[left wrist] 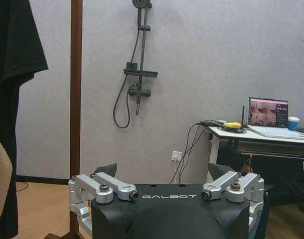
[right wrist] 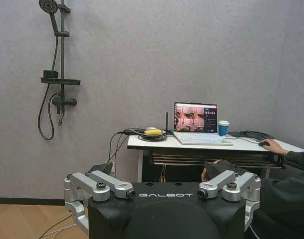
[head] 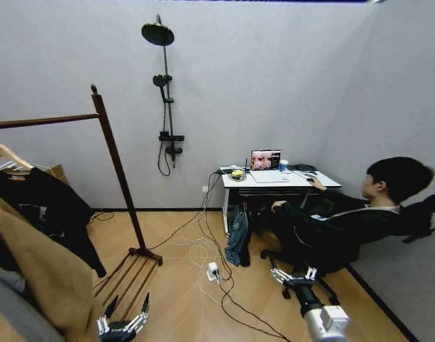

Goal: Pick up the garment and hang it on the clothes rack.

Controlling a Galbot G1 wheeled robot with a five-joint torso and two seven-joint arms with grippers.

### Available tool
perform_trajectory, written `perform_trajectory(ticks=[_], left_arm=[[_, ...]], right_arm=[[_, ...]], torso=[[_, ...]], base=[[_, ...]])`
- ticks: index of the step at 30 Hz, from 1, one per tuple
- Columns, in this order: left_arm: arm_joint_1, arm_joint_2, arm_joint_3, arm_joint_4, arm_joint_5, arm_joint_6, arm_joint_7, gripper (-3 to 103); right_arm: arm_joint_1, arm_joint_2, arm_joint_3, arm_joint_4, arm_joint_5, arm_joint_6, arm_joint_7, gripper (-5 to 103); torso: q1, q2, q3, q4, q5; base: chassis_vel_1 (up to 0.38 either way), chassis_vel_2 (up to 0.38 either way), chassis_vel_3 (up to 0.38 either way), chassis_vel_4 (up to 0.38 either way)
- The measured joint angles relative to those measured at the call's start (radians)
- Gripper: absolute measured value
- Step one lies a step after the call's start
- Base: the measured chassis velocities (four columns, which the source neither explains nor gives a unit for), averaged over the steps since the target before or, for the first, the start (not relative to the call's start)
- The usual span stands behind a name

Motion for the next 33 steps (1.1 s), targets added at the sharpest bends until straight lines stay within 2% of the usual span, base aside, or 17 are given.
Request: perform_trajectory(ticks=[15,24,26,29,31,32,33], left_arm=[[0.000,0.000,0.000,0.000,0.000,0.000,0.000,100],[0.000,0.000,0.000,0.000,0.000,0.000,0.000,100],[0.000,0.000,0.000,0.000,0.000,0.000,0.000,100],[0.000,0.000,0.000,0.000,0.000,0.000,0.000,100],[0.000,0.000,0.000,0.000,0.000,0.000,0.000,100],[0.000,0.000,0.000,0.000,0.000,0.000,0.000,100],[0.000,0.000,0.000,0.000,0.000,0.000,0.000,100]], right_arm=[[0.000,0.000,0.000,0.000,0.000,0.000,0.000,100],[0.000,0.000,0.000,0.000,0.000,0.000,0.000,100],[0.000,0.000,0.000,0.000,0.000,0.000,0.000,100],[-0.001,0.000,0.000,0.000,0.000,0.000,0.000,100],[0.000,0.000,0.000,0.000,0.000,0.000,0.000,100],[0.000,0.000,0.000,0.000,0.000,0.000,0.000,100],[0.000,0.000,0.000,0.000,0.000,0.000,0.000,100]], torso=[[0.000,0.000,0.000,-0.0003,-0.0003],[0.000,0.000,0.000,-0.0003,-0.0003],[0.000,0.000,0.000,-0.0004,0.0006],[-0.001,0.000,0.000,-0.0004,-0.0010],[0.000,0.000,0.000,-0.0004,0.0009],[0.000,0.000,0.000,-0.0003,-0.0006],[0.000,0.000,0.000,-0.0003,-0.0006]], base=[[0.140,-0.149,-0.141,0.140],[0.304,-0.279,-0.307,0.289],[0.373,-0.346,-0.366,0.357],[0.364,-0.365,-0.348,0.376],[0.372,-0.370,-0.367,0.365],[0.320,-0.393,-0.368,0.373],[0.320,-0.393,-0.368,0.373]])
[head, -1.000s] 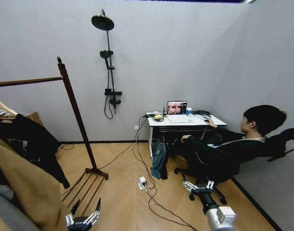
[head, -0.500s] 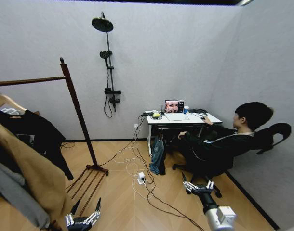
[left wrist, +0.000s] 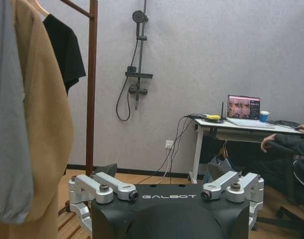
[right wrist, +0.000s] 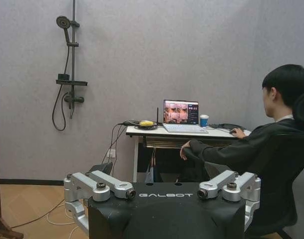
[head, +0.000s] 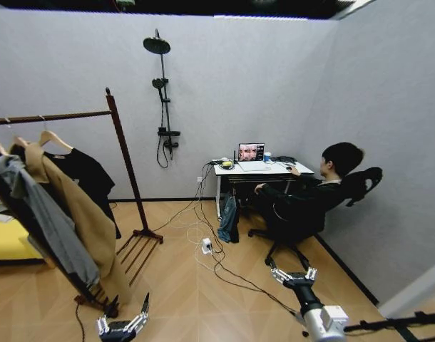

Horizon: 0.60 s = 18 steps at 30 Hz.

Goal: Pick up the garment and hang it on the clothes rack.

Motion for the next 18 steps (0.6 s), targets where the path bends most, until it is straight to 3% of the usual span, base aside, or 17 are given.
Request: perform_trajectory(ticks=[3,6,8,11,14,18], left_arm=[[0.000,0.000,0.000,0.000,0.000,0.000,0.000,100],[0.000,0.000,0.000,0.000,0.000,0.000,0.000,100],[0.000,0.000,0.000,0.000,0.000,0.000,0.000,100],[0.000,0.000,0.000,0.000,0.000,0.000,0.000,100],[0.000,0.000,0.000,0.000,0.000,0.000,0.000,100],[0.000,0.000,0.000,0.000,0.000,0.000,0.000,100]], right_arm=[[-0.001,0.000,0.000,0.000,0.000,0.000,0.000,100],[0.000,0.000,0.000,0.000,0.000,0.000,0.000,100],[0.000,0.000,0.000,0.000,0.000,0.000,0.000,100],[0.000,0.000,0.000,0.000,0.000,0.000,0.000,100],[0.000,0.000,0.000,0.000,0.000,0.000,0.000,100],[0.000,0.000,0.000,0.000,0.000,0.000,0.000,100]], torso=[[-0.001,0.000,0.000,-0.0001,0.0016],[0.000,0.000,0.000,0.0000,-0.0005],[0.000,0.000,0.000,0.0001,0.0018],[0.000,0.000,0.000,0.0000,-0.0003],[0.000,0.000,0.000,-0.0001,0.0018],[0.000,0.000,0.000,-0.0001,-0.0003]], base=[[0.340,-0.359,-0.338,0.352],[0.358,-0.346,-0.362,0.367],[0.352,-0.327,-0.349,0.340],[0.359,-0.364,-0.348,0.358],[0.355,-0.332,-0.361,0.352],[0.306,-0.365,-0.326,0.352]])
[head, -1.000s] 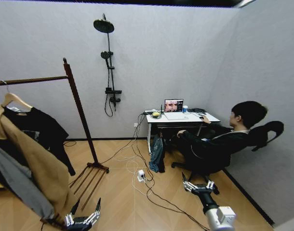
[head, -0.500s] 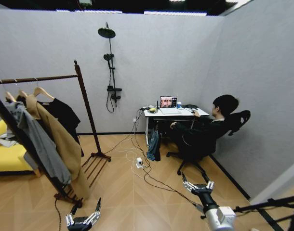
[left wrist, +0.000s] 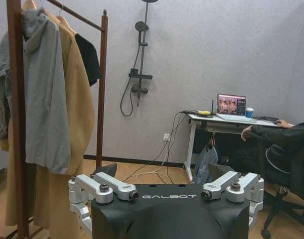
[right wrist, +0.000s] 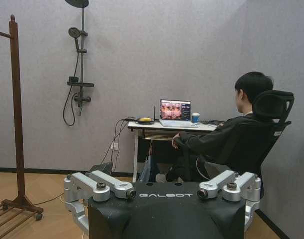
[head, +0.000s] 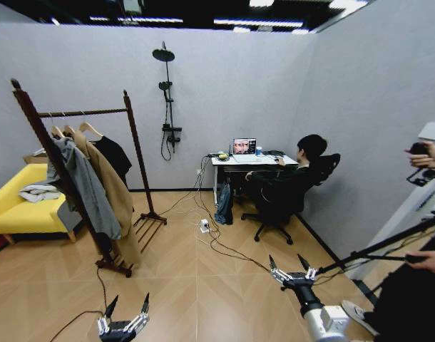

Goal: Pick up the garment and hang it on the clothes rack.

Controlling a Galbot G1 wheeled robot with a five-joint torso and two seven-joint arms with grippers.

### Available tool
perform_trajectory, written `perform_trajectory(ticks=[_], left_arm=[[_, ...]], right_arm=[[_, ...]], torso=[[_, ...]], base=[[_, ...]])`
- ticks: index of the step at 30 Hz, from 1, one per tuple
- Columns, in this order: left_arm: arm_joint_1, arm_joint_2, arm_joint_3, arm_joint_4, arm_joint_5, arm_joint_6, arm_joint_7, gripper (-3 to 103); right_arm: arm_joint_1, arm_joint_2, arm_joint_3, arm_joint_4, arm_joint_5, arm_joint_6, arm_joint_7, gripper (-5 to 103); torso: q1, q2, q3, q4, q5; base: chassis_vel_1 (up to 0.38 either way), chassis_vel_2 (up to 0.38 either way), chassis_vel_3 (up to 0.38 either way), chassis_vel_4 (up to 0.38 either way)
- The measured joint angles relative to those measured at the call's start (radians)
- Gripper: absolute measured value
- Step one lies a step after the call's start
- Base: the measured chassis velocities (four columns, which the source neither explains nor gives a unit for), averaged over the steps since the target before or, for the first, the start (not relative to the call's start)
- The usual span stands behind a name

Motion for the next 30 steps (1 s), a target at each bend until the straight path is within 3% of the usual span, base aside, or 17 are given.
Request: perform_trajectory(ticks=[1,6,7,10,14,30], left_arm=[[0.000,0.000,0.000,0.000,0.000,0.000,0.000,100],[0.000,0.000,0.000,0.000,0.000,0.000,0.000,100],[0.000,0.000,0.000,0.000,0.000,0.000,0.000,100],[0.000,0.000,0.000,0.000,0.000,0.000,0.000,100],[0.000,0.000,0.000,0.000,0.000,0.000,0.000,100],[0.000,0.000,0.000,0.000,0.000,0.000,0.000,100]], right_arm=[[0.000,0.000,0.000,0.000,0.000,0.000,0.000,100],[0.000,0.000,0.000,0.000,0.000,0.000,0.000,100],[0.000,0.000,0.000,0.000,0.000,0.000,0.000,100],[0.000,0.000,0.000,0.000,0.000,0.000,0.000,100],[0.001,0.000,0.000,0.000,0.000,0.000,0.000,100],[0.000,0.000,0.000,0.000,0.000,0.000,0.000,100]], torso=[[-0.001,0.001,0.000,-0.0001,0.0019],[-0.001,0.001,0.000,0.0005,0.0008],[-0.001,0.000,0.000,-0.0006,0.0007],[0.000,0.000,0.000,-0.0007,0.0012],[0.001,-0.001,0.001,0.0005,0.0010],[0.000,0.000,0.000,0.0000,0.0009]], base=[[0.319,-0.309,-0.318,0.267],[0.191,-0.175,-0.220,0.232],[0.006,0.026,-0.082,0.050],[-0.025,-0.045,-0.082,0.016],[-0.058,0.052,0.078,-0.021],[-0.008,0.017,0.016,-0.013]])
